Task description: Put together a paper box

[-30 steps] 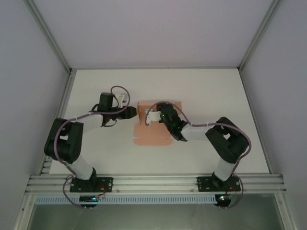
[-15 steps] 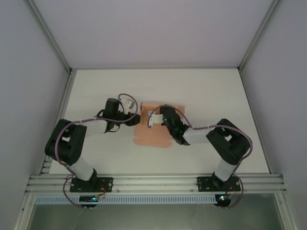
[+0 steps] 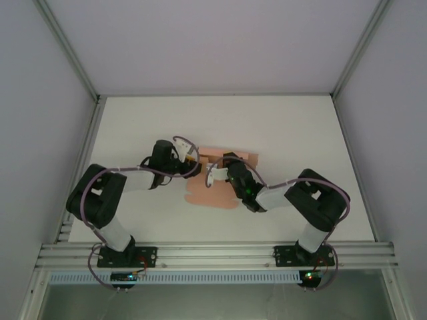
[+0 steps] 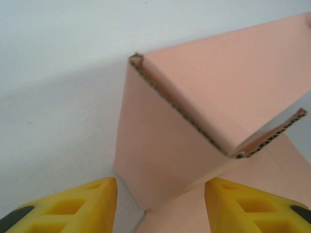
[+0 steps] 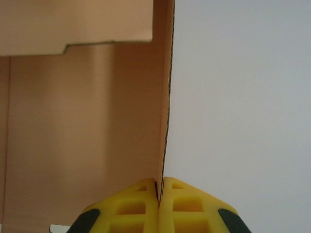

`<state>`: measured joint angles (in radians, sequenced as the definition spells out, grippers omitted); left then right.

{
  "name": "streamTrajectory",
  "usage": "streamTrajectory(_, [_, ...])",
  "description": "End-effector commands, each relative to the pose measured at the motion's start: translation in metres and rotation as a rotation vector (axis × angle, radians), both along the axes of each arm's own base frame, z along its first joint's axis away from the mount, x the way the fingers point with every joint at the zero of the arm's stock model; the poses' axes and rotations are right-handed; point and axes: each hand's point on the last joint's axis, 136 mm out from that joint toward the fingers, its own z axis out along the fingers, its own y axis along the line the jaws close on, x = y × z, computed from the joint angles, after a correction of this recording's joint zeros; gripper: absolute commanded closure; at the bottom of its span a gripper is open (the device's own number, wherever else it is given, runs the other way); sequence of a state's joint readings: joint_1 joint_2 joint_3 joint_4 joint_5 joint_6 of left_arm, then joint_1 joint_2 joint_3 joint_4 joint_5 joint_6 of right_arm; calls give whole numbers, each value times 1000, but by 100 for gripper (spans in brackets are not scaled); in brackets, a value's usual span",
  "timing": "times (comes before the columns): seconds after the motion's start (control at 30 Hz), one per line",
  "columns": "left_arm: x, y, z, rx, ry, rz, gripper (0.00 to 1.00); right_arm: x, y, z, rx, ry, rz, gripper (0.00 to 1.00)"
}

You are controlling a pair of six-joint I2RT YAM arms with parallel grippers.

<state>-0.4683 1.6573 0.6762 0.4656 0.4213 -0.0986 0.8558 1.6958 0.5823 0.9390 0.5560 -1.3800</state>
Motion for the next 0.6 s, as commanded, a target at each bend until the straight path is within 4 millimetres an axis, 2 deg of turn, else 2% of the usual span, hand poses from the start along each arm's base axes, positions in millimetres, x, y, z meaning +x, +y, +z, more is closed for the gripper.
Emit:
streamTrajectory(0.0, [17,-2,10,8,-120,61,52,-16,4,-21,-58,60,46,100])
streamTrajectory(0.13, [22,-6,17,-40,-178,111,53,-22,1,-40,-56,149,38,100])
streamTrajectory(0.23, [19,-18,18,-59,-204,78,50,-20,-5,-50,-57,217,21,100])
streamTrajectory(0.4, [24,-31,16,-72,-185,38,50,-22,-6,-58,-44,293,28,100])
streamTrajectory(0.57, [28,-34,20,-75,-201,31,52,-22,-8,-63,-25,346,22,100])
